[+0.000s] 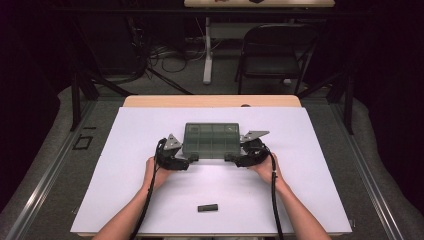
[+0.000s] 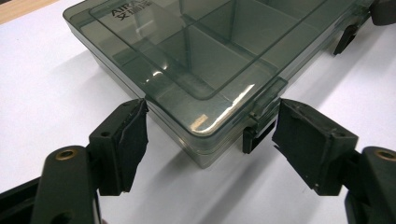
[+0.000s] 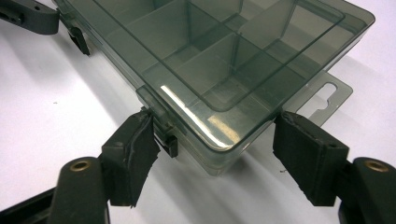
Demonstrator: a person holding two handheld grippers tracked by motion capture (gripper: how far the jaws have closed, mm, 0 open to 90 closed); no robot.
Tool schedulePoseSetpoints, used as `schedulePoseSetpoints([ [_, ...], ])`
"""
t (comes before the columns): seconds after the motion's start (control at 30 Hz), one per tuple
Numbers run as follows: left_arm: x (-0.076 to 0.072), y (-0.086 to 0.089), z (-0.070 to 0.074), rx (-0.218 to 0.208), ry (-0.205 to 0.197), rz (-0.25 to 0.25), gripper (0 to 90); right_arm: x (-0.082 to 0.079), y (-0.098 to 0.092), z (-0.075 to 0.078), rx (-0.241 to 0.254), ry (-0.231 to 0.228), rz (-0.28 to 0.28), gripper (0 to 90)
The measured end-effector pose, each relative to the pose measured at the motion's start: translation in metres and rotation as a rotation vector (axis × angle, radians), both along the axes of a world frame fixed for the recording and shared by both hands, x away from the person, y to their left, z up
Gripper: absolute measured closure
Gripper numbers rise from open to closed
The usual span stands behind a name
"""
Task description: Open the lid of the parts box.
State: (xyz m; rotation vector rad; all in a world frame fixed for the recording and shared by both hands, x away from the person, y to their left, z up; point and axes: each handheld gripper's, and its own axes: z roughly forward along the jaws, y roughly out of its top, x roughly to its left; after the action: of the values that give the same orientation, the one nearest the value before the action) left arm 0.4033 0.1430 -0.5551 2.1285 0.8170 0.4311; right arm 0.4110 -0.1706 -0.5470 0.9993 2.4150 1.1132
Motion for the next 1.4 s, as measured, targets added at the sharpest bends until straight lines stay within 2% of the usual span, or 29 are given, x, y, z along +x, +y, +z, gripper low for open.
schedulePoseSetpoints([
  [0.43,-0.004,-0.004,0.004,0.013,-0.03,-0.003,13.1,-0.001,-0.001,0.002,-0.008,0.002,0.003,31.9],
  [0.63,-0.004,-0.003,0.005,0.016,-0.038,0.011,10.8,-0.002,-0.003,0.005,0.016,-0.011,-0.006,34.1],
  [0.97,-0.008,-0.006,0.009,0.032,-0.085,0.025,18.4,-0.003,-0.004,0.008,0.022,-0.024,-0.009,37.8],
  [1.4,-0.01,-0.003,0.013,0.009,-0.123,0.047,31.2,-0.004,-0.007,0.012,0.04,-0.034,-0.026,45.7],
])
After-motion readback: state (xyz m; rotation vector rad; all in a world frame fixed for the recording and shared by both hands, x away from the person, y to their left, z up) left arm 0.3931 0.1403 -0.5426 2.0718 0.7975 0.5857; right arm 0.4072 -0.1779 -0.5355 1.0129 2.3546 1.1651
